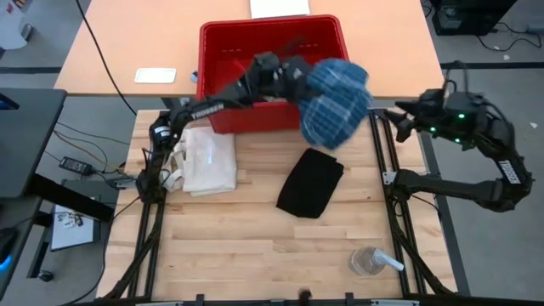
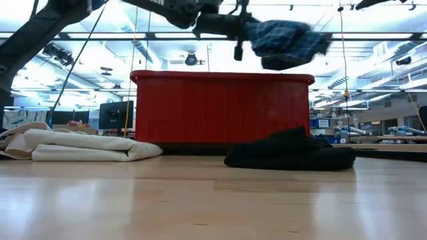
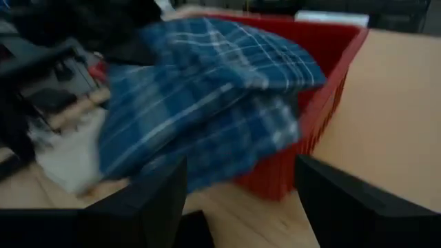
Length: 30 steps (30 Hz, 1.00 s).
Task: Fold laundry
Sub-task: Put the blue shirt into the red laundry bin
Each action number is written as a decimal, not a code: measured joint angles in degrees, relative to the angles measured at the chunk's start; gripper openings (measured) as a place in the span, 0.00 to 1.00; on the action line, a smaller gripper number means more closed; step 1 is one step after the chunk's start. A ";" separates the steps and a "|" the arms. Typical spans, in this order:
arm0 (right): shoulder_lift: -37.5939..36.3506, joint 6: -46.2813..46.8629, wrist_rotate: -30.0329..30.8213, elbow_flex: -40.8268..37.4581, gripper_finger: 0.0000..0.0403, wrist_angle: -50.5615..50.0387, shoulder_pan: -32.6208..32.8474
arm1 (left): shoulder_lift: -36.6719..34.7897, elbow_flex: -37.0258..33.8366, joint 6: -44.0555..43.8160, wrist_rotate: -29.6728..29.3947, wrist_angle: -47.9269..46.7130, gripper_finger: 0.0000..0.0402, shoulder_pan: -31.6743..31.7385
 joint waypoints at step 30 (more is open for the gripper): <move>3.89 6.91 -5.44 -0.03 0.67 -2.10 -0.09 | 16.31 2.75 5.45 10.12 -2.14 0.07 23.59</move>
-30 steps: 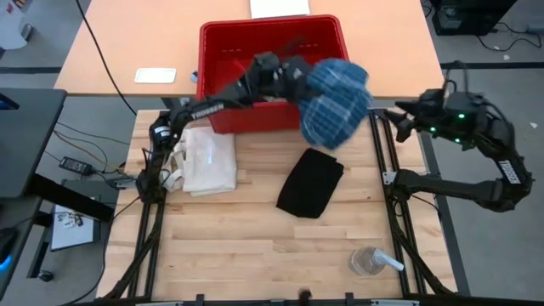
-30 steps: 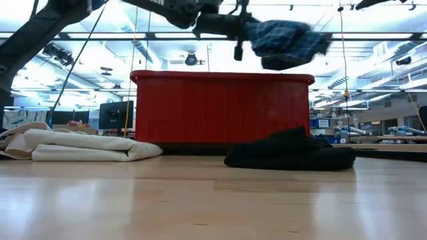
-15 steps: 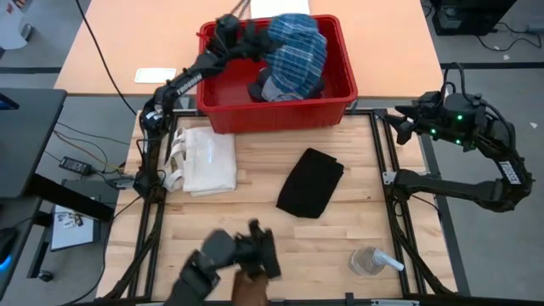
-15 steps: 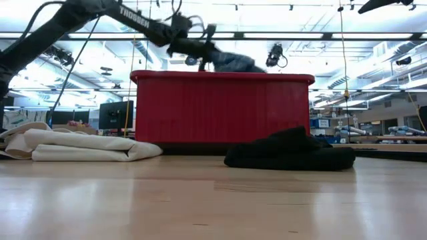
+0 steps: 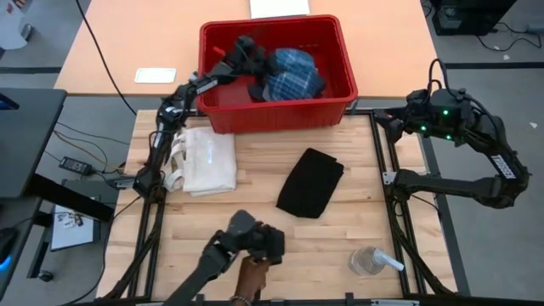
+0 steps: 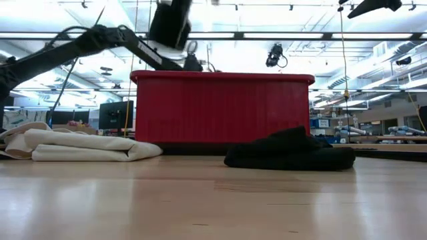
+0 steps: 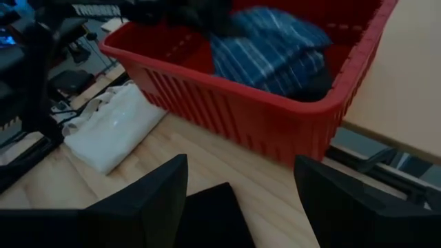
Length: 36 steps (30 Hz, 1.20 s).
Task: Fold laundry
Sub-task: Put the blue shirt into the red laundry bin
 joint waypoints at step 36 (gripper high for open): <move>2.64 -1.07 -0.22 -0.02 0.65 3.15 0.00 | -11.29 -0.11 28.02 -24.08 -19.07 0.83 -0.54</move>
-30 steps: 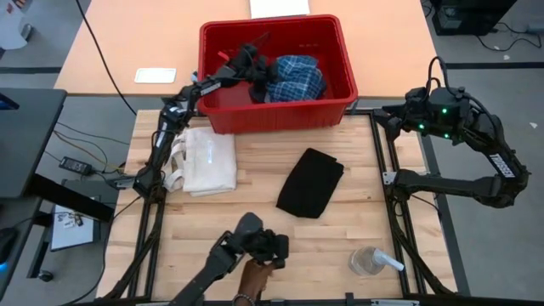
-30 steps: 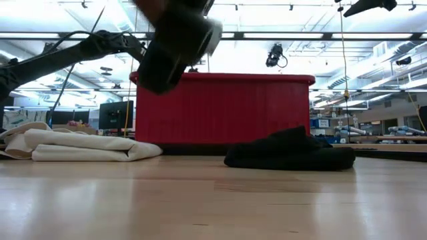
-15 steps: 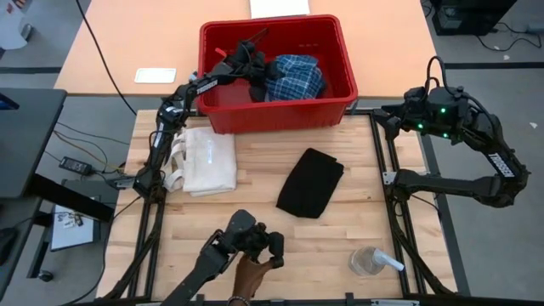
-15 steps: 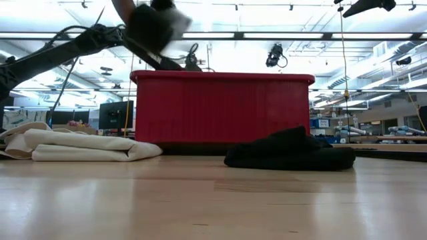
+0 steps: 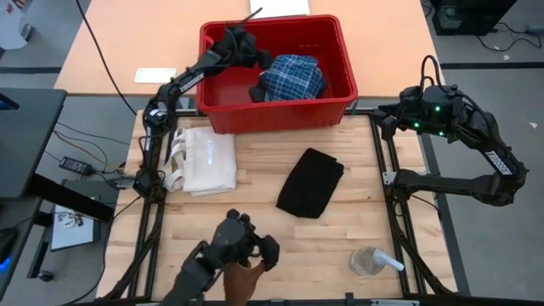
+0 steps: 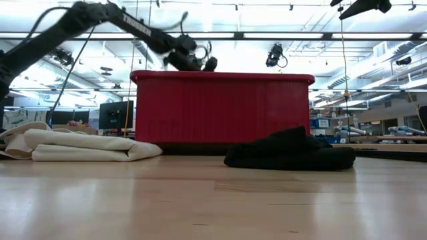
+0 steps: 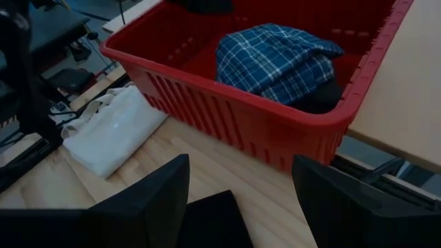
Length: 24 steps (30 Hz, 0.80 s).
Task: Fold laundry
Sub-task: Put the blue shirt into the red laundry bin
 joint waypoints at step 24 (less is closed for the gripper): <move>2.66 2.97 -6.67 0.00 0.65 6.45 0.14 | 9.68 0.04 1.24 -12.48 24.01 0.62 -7.35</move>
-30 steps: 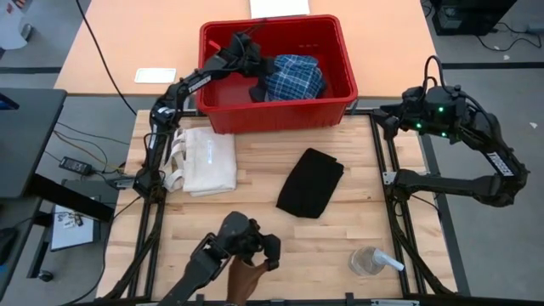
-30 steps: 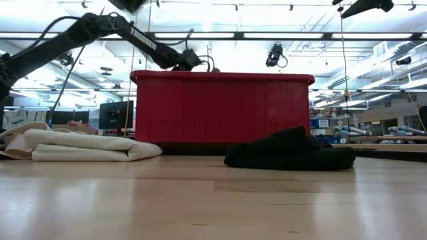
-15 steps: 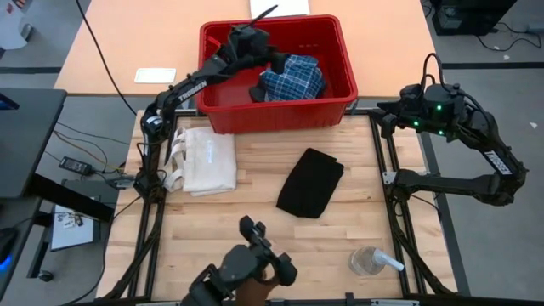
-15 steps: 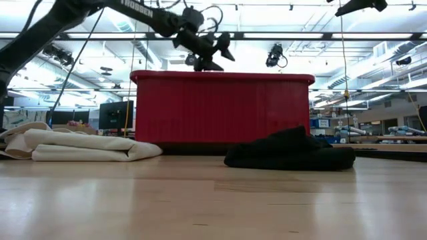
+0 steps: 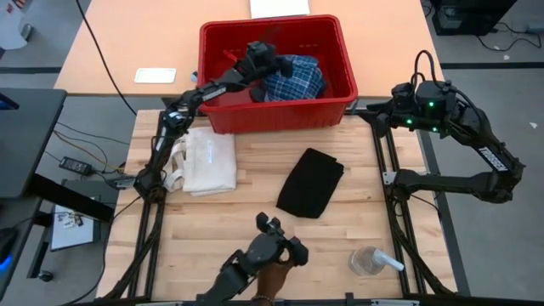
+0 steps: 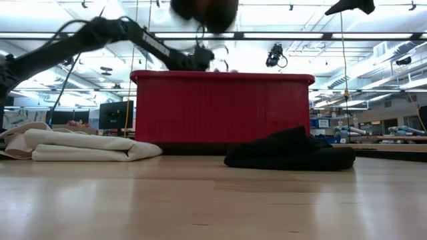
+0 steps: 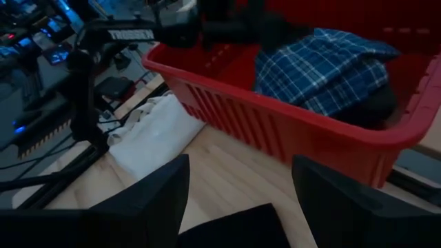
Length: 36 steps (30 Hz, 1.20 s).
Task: Fold laundry
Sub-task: Put the blue shirt into the red laundry bin, then put the black shorts into the red laundry bin
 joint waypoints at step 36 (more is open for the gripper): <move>0.23 -6.67 2.29 0.00 0.65 3.41 -0.04 | -17.75 -0.04 24.87 1.00 -16.82 0.53 -10.13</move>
